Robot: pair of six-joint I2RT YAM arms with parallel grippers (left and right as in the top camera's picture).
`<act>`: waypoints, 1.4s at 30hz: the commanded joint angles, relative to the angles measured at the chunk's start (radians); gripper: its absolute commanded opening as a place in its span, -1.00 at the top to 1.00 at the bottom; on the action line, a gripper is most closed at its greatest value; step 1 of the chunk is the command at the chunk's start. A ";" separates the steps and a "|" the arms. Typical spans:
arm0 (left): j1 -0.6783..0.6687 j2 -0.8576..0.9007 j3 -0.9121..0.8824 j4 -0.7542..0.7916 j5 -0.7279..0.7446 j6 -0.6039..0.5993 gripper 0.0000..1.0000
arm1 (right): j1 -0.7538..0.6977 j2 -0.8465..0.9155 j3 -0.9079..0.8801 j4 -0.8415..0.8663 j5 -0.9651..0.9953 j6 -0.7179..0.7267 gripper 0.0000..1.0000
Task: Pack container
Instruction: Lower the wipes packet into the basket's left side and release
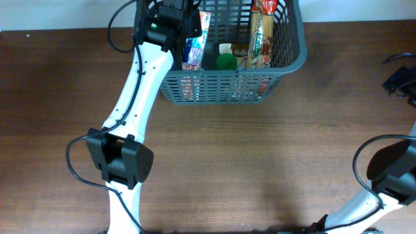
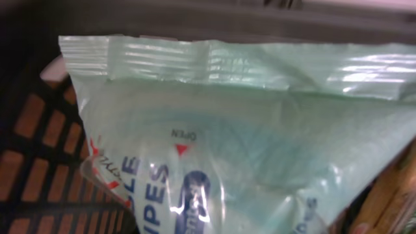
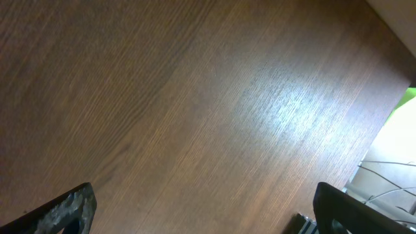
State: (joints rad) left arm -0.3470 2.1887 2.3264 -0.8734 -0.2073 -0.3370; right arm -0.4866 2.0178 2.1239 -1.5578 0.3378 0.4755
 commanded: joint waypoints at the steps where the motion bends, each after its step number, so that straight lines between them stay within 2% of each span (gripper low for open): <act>1: 0.002 0.002 0.007 -0.011 0.009 0.014 0.94 | -0.005 0.003 -0.006 0.003 0.002 0.016 -0.98; 7: 0.003 0.011 0.006 -0.050 0.009 0.014 0.85 | -0.005 0.003 -0.006 0.003 0.002 0.016 -0.98; 15: 0.003 0.019 -0.002 -0.105 0.009 0.013 0.85 | -0.005 0.003 -0.006 0.003 0.002 0.016 -0.98; 16: 0.003 0.021 -0.002 -0.114 0.009 0.014 0.78 | -0.005 0.003 -0.006 0.003 0.002 0.016 -0.98; 18: 0.003 0.021 -0.002 -0.125 0.009 0.014 0.49 | -0.005 0.003 -0.006 0.003 0.002 0.016 -0.98; 21: 0.003 0.021 -0.002 -0.130 0.009 0.014 0.44 | -0.005 0.003 -0.006 0.003 0.002 0.016 -0.98; 24: 0.003 0.022 -0.002 -0.132 0.009 0.014 0.29 | -0.005 0.003 -0.006 0.002 0.002 0.016 -0.98; 25: 0.003 0.022 -0.002 -0.131 0.009 0.014 0.17 | -0.005 0.003 -0.006 0.003 0.002 0.016 -0.98; 28: 0.003 0.022 -0.002 -0.131 0.009 0.014 -0.43 | -0.005 0.003 -0.006 0.002 0.002 0.016 -0.98; 32: 0.004 0.021 -0.002 -0.130 0.005 0.014 -0.93 | -0.005 0.003 -0.006 0.002 0.002 0.016 -0.98; 38: 0.004 0.021 0.005 -0.130 0.005 0.014 -1.00 | -0.005 0.003 -0.006 0.002 0.002 0.016 -0.98; 42: 0.004 0.011 0.079 -0.139 0.005 0.014 -1.00 | -0.005 0.003 -0.006 0.003 0.002 0.016 -0.98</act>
State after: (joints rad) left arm -0.3466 2.2013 2.3405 -1.0092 -0.2062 -0.3309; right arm -0.4866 2.0178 2.1239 -1.5578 0.3378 0.4755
